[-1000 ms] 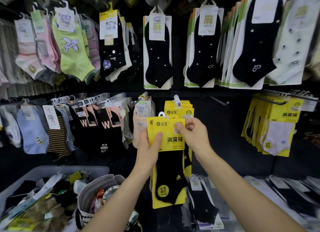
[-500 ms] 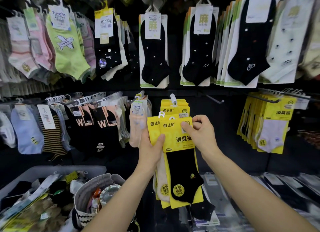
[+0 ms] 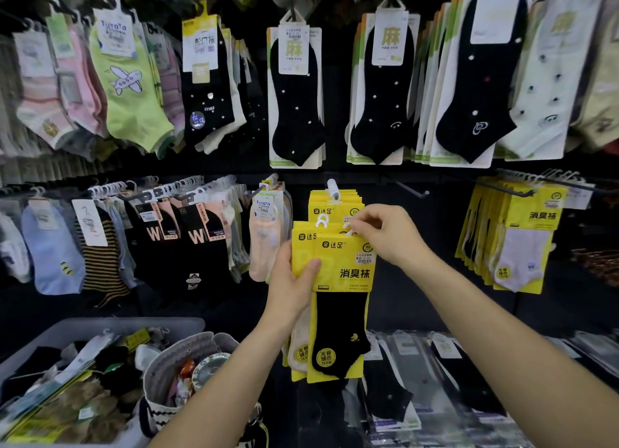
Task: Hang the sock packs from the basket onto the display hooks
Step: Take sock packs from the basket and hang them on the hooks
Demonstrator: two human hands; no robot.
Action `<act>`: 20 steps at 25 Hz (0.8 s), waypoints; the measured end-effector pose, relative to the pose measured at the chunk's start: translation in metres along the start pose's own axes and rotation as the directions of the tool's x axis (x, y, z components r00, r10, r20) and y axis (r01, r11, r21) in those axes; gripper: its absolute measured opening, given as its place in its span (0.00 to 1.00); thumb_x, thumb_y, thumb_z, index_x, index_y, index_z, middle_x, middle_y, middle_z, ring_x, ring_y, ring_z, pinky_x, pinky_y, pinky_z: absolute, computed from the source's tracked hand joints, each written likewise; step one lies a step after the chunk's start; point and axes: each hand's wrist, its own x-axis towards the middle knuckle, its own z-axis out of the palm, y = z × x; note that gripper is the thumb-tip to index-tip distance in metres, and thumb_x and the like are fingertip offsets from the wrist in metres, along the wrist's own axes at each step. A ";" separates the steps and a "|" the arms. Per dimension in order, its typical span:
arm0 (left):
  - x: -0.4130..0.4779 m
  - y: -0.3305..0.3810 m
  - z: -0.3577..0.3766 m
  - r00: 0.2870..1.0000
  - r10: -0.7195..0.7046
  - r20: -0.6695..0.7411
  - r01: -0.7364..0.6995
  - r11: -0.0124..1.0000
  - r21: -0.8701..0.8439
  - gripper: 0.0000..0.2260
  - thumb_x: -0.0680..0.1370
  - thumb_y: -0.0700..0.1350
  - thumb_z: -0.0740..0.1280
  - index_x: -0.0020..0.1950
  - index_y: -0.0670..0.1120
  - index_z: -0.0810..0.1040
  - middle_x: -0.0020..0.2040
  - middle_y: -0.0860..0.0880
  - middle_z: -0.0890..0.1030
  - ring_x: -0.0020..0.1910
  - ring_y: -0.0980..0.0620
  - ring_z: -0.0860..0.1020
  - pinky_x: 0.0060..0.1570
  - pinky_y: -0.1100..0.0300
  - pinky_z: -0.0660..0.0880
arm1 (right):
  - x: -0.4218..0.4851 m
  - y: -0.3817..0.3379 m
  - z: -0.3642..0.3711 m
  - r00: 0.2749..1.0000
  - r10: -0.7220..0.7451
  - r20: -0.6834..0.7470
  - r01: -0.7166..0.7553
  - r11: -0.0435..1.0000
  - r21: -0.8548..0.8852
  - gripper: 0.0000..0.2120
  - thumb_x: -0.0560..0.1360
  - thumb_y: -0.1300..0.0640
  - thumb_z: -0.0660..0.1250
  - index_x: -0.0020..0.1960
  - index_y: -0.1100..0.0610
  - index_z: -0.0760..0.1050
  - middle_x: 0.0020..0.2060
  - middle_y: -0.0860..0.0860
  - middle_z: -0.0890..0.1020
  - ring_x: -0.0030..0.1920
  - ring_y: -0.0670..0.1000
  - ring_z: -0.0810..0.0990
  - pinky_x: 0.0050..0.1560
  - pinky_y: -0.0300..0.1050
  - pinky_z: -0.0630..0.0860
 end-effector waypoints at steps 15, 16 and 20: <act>0.010 -0.004 -0.070 0.958 -0.046 -0.282 0.058 0.998 0.036 0.09 0.77 0.43 0.66 0.57 0.46 0.74 0.51 0.51 0.80 0.49 0.55 0.79 0.45 0.63 0.75 | 0.058 -0.010 0.014 0.990 0.055 -0.129 -0.063 0.996 -0.059 0.06 0.74 0.54 0.66 0.41 0.51 0.80 0.41 0.47 0.82 0.41 0.45 0.77 0.44 0.46 0.76; 0.009 -0.003 -0.075 0.954 -0.042 -0.298 0.058 0.997 0.046 0.09 0.77 0.44 0.67 0.56 0.46 0.74 0.50 0.52 0.80 0.48 0.57 0.79 0.44 0.65 0.74 | 0.057 -0.009 0.014 0.991 0.052 -0.125 -0.062 0.995 -0.073 0.06 0.75 0.54 0.66 0.42 0.51 0.80 0.41 0.47 0.82 0.43 0.46 0.78 0.45 0.47 0.77; 0.004 0.003 -0.077 0.956 -0.016 -0.291 0.039 0.996 0.074 0.07 0.74 0.45 0.70 0.50 0.52 0.75 0.46 0.55 0.80 0.42 0.63 0.79 0.37 0.70 0.74 | 0.043 -0.013 0.012 0.952 -0.160 -0.262 0.085 0.957 -0.278 0.07 0.76 0.50 0.64 0.49 0.49 0.79 0.46 0.46 0.80 0.50 0.49 0.76 0.55 0.53 0.72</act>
